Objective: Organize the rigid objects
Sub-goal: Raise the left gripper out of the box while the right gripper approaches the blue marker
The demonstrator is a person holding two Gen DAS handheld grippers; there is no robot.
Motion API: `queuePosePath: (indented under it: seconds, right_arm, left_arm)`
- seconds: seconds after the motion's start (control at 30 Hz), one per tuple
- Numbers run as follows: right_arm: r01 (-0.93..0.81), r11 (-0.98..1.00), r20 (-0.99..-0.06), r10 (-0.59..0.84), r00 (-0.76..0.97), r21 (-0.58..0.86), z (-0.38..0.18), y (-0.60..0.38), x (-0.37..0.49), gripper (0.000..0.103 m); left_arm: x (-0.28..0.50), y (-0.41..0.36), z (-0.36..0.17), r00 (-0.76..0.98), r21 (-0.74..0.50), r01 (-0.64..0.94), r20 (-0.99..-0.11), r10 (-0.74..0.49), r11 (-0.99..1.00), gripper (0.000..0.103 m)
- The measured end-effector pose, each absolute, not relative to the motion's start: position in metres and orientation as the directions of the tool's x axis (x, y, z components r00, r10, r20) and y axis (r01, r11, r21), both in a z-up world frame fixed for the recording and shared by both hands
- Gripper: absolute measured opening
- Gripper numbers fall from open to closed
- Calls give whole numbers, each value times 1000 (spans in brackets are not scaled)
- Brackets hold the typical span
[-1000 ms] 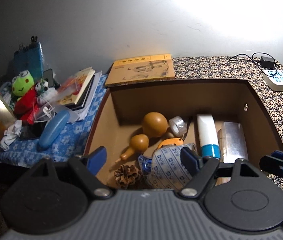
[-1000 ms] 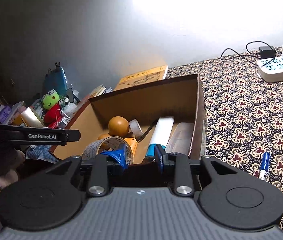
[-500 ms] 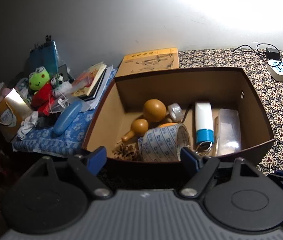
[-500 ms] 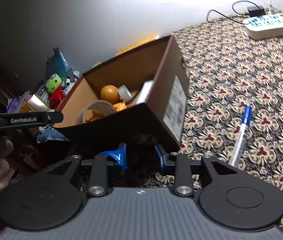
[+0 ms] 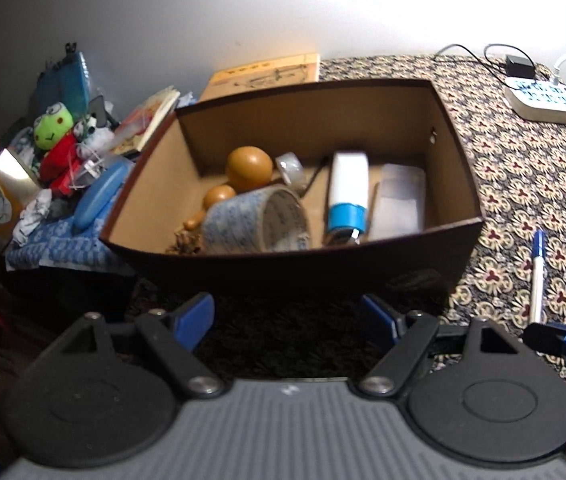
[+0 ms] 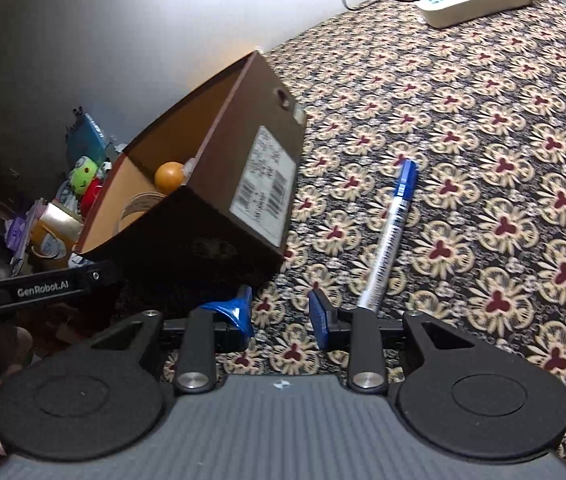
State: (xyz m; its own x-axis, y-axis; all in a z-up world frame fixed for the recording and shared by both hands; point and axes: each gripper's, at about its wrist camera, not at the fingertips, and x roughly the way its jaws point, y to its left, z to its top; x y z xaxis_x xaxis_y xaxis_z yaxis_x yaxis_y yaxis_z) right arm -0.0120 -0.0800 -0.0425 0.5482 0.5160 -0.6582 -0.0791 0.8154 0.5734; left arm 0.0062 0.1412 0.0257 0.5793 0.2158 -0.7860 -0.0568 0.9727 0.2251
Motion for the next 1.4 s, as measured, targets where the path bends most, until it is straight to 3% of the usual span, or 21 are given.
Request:
queuePosePath:
  seconds: [0.3, 1.4]
  right_arm:
    - [-3, 879, -754, 410, 513, 477, -53, -97, -18, 18]
    - [119, 866, -770, 360, 527, 486, -65, -144, -22, 20]
  left_arm:
    - [2, 101, 10, 562, 232, 33, -809, 174, 972, 80]
    - [18, 42, -31, 455, 117, 235, -890, -3, 965, 80]
